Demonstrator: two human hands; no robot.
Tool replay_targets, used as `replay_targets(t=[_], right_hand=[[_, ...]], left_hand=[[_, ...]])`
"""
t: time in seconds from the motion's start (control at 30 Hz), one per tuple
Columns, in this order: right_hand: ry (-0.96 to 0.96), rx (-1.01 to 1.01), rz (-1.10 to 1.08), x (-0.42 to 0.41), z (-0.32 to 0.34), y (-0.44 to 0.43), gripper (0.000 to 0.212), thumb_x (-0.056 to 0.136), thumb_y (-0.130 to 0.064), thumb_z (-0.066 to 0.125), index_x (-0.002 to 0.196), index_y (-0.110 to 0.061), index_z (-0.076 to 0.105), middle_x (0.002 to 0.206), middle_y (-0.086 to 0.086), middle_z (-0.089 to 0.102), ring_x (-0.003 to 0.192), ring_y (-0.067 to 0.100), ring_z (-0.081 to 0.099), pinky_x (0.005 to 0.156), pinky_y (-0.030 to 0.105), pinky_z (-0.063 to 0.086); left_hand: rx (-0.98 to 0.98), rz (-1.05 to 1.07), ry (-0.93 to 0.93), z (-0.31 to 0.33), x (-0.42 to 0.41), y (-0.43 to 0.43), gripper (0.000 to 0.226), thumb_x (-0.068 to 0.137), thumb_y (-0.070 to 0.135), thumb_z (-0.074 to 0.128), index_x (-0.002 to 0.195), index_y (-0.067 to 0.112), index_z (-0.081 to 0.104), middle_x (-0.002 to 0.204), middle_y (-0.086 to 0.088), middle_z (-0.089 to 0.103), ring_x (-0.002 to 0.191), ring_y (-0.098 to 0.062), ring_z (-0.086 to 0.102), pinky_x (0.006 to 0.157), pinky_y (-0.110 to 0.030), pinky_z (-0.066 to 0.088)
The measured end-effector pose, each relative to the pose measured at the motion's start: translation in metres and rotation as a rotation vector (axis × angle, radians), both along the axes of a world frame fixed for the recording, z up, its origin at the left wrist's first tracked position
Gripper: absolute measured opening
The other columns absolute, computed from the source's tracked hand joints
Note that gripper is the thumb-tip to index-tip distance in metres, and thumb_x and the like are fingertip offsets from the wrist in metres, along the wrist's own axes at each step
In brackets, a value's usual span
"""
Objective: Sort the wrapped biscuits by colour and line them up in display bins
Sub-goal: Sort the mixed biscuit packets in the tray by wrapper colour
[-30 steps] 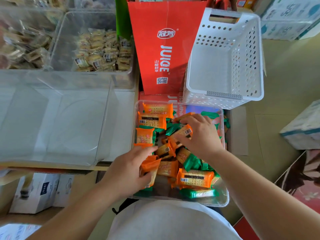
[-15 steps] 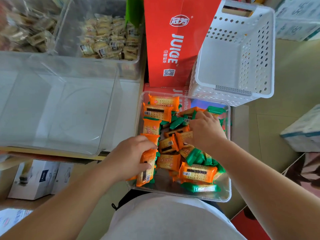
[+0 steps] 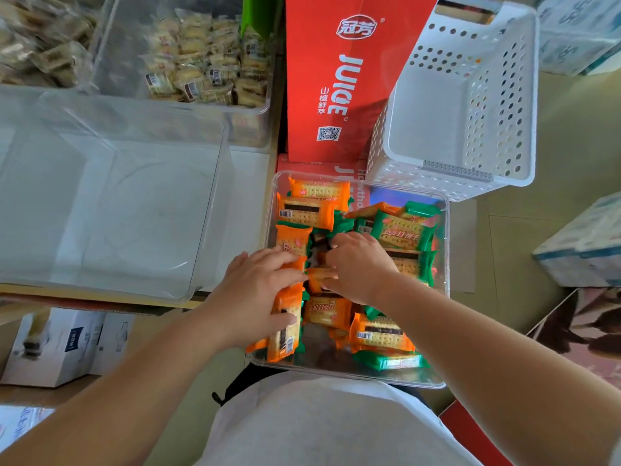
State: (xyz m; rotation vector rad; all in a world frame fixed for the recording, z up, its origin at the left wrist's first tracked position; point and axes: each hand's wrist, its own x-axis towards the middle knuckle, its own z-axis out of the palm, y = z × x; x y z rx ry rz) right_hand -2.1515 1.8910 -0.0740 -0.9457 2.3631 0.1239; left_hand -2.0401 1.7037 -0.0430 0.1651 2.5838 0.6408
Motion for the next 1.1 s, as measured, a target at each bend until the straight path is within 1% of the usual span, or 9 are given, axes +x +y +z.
replay_targets(t=[0.2, 0.33, 0.4, 0.5, 0.63, 0.73, 0.87, 0.97, 1.1], right_hand=[[0.104, 0.14, -0.055, 0.008, -0.018, -0.002, 0.069, 0.08, -0.068, 0.066, 0.128, -0.022, 0.046, 0.124, 0.004, 0.061, 0.119, 0.029, 0.053, 0.104, 0.045, 0.033], [0.106, 0.203, 0.004, 0.003, -0.004, -0.007, 0.067, 0.074, -0.068, 0.071, 0.12, -0.022, 0.058, 0.112, 0.001, 0.06, 0.109, 0.026, 0.055, 0.098, 0.043, 0.039], [0.075, 0.199, 0.008, 0.002, 0.005, -0.007, 0.06, 0.074, -0.061, 0.075, 0.116, -0.021, 0.061, 0.103, 0.0, 0.057, 0.096, 0.024, 0.059, 0.081, 0.038, 0.046], [0.019, 0.127, -0.076, 0.0, 0.023, 0.0, 0.051, 0.075, -0.053, 0.077, 0.11, -0.02, 0.059, 0.097, -0.001, 0.05, 0.083, 0.022, 0.057, 0.064, 0.034, 0.049], [-0.014, -0.021, -0.286, -0.01, 0.046, 0.024, 0.04, 0.069, -0.05, 0.076, 0.088, -0.022, 0.055, 0.088, -0.004, 0.054, 0.082, 0.02, 0.058, 0.068, 0.034, 0.053], [-0.014, -0.185, -0.497, -0.02, 0.061, 0.045, 0.042, 0.065, -0.05, 0.081, 0.093, -0.023, 0.065, 0.087, -0.007, 0.063, 0.08, 0.017, 0.061, 0.07, 0.033, 0.054], [-0.14, -0.518, -0.811, -0.027, 0.08, 0.063, 0.049, 0.062, -0.043, 0.091, 0.104, -0.026, 0.071, 0.085, -0.009, 0.071, 0.077, 0.015, 0.069, 0.076, 0.039, 0.06], [-0.417, -0.884, -0.995, -0.022, 0.079, 0.057, 0.056, 0.057, -0.042, 0.093, 0.106, -0.023, 0.073, 0.092, 0.004, 0.075, 0.084, 0.029, 0.074, 0.075, 0.053, 0.061], [-0.443, -0.938, -0.898, -0.002, 0.064, 0.029, 0.067, 0.057, -0.055, 0.088, 0.113, -0.023, 0.07, 0.096, -0.001, 0.073, 0.086, 0.02, 0.072, 0.076, 0.049, 0.061]], left_hand=[[0.043, 0.075, 0.018, 0.0, 0.003, 0.001, 0.065, 0.083, 0.043, 0.077, 0.142, 0.041, 0.048, 0.159, 0.013, 0.031, 0.15, -0.011, 0.017, 0.12, -0.042, 0.015], [0.027, 0.075, 0.061, -0.002, 0.007, 0.002, 0.062, 0.08, 0.04, 0.08, 0.137, 0.038, 0.055, 0.155, 0.009, 0.039, 0.147, -0.016, 0.026, 0.117, -0.042, 0.02], [0.033, 0.072, 0.084, -0.003, 0.008, 0.001, 0.06, 0.078, 0.038, 0.082, 0.134, 0.037, 0.059, 0.152, 0.008, 0.042, 0.145, -0.017, 0.03, 0.116, -0.043, 0.022], [0.005, 0.054, 0.091, -0.003, 0.009, 0.001, 0.062, 0.078, 0.04, 0.081, 0.136, 0.035, 0.057, 0.151, 0.007, 0.043, 0.143, -0.019, 0.033, 0.115, -0.044, 0.024], [-0.077, -0.065, 0.206, -0.004, 0.009, 0.004, 0.087, 0.062, 0.039, 0.092, 0.138, 0.027, 0.052, 0.137, -0.005, 0.056, 0.123, -0.028, 0.054, 0.1, -0.052, 0.046], [-0.009, -0.004, 0.249, -0.002, 0.007, 0.007, 0.083, 0.069, 0.045, 0.086, 0.141, 0.026, 0.049, 0.137, -0.003, 0.056, 0.123, -0.027, 0.053, 0.101, -0.052, 0.048], [0.26, 0.298, 0.157, 0.013, -0.004, 0.015, 0.068, 0.084, 0.058, 0.07, 0.142, 0.029, 0.05, 0.14, 0.009, 0.055, 0.127, -0.011, 0.05, 0.103, -0.036, 0.045], [0.596, 0.644, -0.027, 0.026, -0.017, 0.024, 0.082, 0.071, 0.073, 0.067, 0.141, 0.033, 0.051, 0.132, 0.017, 0.061, 0.122, -0.001, 0.057, 0.102, -0.032, 0.047], [1.085, 0.956, -0.28, 0.031, -0.033, 0.038, 0.061, 0.071, 0.054, 0.077, 0.12, 0.019, 0.065, 0.115, -0.001, 0.074, 0.115, -0.021, 0.067, 0.101, -0.04, 0.05]])
